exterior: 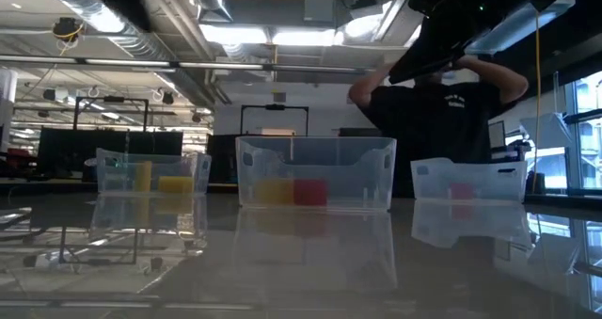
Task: Sort blocks by size
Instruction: Put the blue square block into the bottom transparent bin
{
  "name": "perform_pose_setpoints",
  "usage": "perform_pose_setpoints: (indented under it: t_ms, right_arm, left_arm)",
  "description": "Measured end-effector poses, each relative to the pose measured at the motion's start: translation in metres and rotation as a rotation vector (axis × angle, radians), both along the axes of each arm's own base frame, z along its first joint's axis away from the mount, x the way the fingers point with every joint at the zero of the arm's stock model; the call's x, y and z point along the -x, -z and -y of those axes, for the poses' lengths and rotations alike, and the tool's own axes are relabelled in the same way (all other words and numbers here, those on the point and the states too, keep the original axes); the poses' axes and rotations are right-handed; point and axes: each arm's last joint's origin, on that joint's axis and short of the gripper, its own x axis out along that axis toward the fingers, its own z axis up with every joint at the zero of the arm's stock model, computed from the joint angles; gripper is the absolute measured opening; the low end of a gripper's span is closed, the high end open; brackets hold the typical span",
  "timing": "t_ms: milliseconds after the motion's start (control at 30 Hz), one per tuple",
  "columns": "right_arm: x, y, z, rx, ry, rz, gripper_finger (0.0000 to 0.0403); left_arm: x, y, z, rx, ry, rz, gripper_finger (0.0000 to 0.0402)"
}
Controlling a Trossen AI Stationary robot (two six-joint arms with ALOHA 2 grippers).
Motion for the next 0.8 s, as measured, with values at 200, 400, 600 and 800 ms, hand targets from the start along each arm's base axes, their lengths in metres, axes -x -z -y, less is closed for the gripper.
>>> perform_pose_setpoints:
  t_ms: [200, 400, 600, 800]
  right_arm:
    - [0.0, 0.0, 0.0, 0.0, 0.0, -0.003, 0.028]
    - [0.0, 0.0, 0.0, 0.003, -0.002, -0.003, 0.028]
    - [0.0, 0.0, 0.0, 0.005, -0.004, -0.007, 0.028]
    - [0.001, 0.002, 0.0, 0.004, -0.004, -0.027, 0.028]
  left_arm:
    - [0.026, 0.008, 0.023, 0.238, -0.151, -0.134, 0.0225]
    - [0.048, 0.022, 0.04, 0.377, -0.272, -0.254, 0.0225]
    - [0.066, 0.035, 0.052, 0.456, -0.386, -0.304, 0.0225]
    - [0.083, 0.046, 0.064, 0.51, -0.426, -0.323, 0.0225]
